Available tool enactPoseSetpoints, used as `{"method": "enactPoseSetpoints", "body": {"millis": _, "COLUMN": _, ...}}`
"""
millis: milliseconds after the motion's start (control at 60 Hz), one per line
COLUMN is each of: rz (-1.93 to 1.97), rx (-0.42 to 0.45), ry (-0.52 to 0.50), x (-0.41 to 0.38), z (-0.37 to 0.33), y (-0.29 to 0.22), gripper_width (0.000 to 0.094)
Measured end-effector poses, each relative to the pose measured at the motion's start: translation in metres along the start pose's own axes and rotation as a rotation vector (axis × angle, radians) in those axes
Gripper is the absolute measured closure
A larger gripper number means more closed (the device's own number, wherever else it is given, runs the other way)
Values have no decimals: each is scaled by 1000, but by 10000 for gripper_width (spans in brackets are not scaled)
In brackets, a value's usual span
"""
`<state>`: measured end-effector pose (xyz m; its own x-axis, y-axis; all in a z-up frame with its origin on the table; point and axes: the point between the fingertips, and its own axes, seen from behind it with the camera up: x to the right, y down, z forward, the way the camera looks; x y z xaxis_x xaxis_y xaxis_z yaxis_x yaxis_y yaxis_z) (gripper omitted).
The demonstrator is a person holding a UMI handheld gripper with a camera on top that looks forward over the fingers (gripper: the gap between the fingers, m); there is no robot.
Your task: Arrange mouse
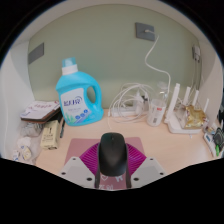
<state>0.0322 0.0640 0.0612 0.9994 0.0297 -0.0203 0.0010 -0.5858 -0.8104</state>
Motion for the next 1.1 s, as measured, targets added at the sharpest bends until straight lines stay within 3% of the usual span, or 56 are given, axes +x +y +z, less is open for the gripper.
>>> {"method": "enactPoseSetpoints", "body": {"millis": 133, "rz": -13, "rx": -94, "ry": -8, "x": -16, "z": 34, "y": 48, "gripper_width": 586}}
{"method": "enactPoseSetpoints", "body": {"millis": 300, "rz": -20, "rx": -128, "ry": -2, "x": -21, "z": 42, "y": 64, "gripper_width": 460}}
{"method": "enactPoseSetpoints", "body": {"millis": 333, "rz": -19, "rx": -135, "ry": 7, "x": -19, "z": 39, "y": 65, "gripper_width": 392}}
{"method": "enactPoseSetpoints", "body": {"millis": 417, "rz": -32, "rx": -135, "ry": 24, "x": -19, "z": 26, "y": 59, "gripper_width": 67}}
{"method": "enactPoseSetpoints", "body": {"millis": 467, "rz": -37, "rx": -117, "ry": 41, "x": -19, "z": 13, "y": 50, "gripper_width": 108}}
{"method": "enactPoseSetpoints", "body": {"millis": 717, "rz": -57, "rx": 3, "ry": 127, "x": -34, "z": -109, "y": 12, "gripper_width": 84}}
{"method": "enactPoseSetpoints", "body": {"millis": 1100, "rz": -77, "rx": 69, "ry": 187, "x": -70, "z": -262, "y": 37, "gripper_width": 84}}
